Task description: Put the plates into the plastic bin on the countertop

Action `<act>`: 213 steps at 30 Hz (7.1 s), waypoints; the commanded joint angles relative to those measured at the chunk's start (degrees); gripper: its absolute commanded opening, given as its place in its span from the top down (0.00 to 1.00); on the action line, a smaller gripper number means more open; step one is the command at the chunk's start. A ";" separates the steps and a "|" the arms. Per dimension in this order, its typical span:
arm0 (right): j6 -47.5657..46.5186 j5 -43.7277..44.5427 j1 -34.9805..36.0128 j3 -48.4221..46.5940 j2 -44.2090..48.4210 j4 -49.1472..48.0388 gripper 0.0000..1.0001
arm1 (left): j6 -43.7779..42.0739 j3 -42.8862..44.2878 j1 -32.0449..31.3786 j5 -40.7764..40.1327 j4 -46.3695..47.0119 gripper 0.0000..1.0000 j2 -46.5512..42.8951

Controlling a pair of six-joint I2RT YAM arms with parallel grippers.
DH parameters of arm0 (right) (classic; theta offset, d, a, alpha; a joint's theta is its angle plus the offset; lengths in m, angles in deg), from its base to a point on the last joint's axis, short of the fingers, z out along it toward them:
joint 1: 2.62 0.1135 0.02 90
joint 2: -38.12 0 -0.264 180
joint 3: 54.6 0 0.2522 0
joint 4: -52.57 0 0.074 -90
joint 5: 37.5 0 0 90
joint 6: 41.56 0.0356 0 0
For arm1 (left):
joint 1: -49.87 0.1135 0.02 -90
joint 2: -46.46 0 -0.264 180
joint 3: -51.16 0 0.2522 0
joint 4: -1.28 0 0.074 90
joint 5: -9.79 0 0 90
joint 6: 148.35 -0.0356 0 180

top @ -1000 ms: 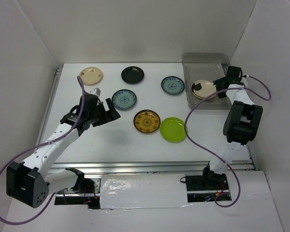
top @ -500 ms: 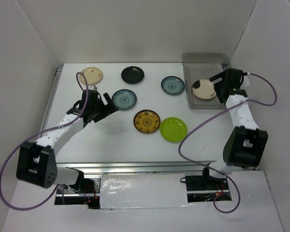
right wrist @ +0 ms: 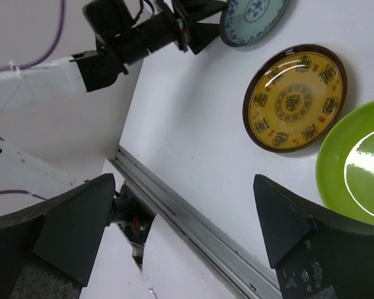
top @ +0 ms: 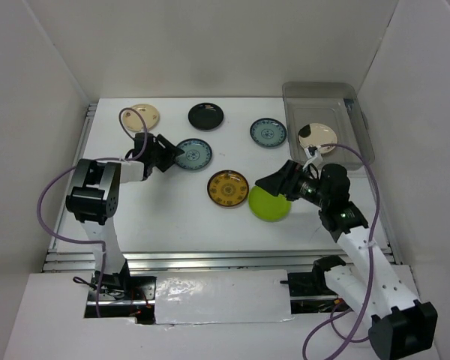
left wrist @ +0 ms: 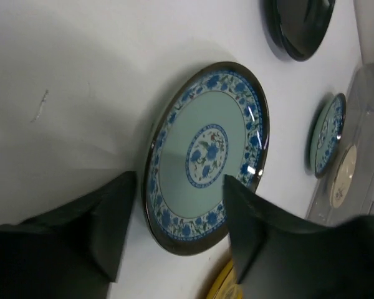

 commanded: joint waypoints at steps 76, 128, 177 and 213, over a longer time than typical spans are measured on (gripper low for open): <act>4.80 37.79 -30.31 -52.36 -65.64 12.23 0.90 | -18.90 -11.55 -22.85 -2.11 -31.87 0.01 -36.08; -11.73 8.26 11.00 -6.92 -27.66 -11.58 0.04 | -15.55 -15.85 -16.79 -1.51 -25.53 1.00 -40.64; 10.26 35.59 -29.25 -40.54 -47.87 9.50 1.00 | -12.31 -13.75 -23.28 -5.54 -30.47 0.01 -47.42; 0.58 25.84 -11.69 -10.80 -8.09 7.39 0.00 | -8.88 17.81 -37.26 -5.61 -16.83 0.23 9.71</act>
